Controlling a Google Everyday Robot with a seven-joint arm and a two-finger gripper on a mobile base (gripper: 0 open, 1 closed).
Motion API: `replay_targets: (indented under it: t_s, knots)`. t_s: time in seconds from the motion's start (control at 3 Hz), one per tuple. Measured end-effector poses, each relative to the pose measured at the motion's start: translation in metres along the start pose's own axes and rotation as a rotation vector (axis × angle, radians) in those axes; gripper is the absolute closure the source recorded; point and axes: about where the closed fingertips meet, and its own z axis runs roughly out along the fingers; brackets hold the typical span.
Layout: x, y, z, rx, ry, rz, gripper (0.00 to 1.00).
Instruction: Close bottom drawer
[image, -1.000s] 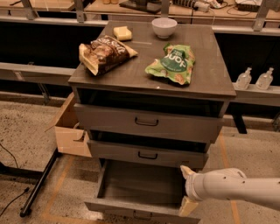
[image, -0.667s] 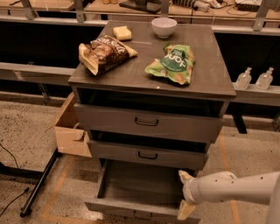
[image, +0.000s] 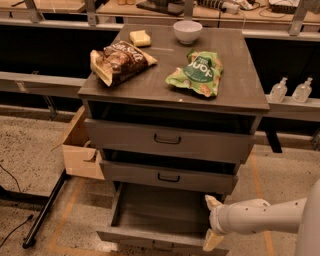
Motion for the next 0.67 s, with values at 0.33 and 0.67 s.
replay_targets:
  t_s: [0.33, 0.67]
  knots:
    - [0.006, -0.008, 0.027, 0.049, -0.023, -0.004, 0.18]
    - [0.015, -0.005, 0.071, 0.041, -0.024, 0.001, 0.49]
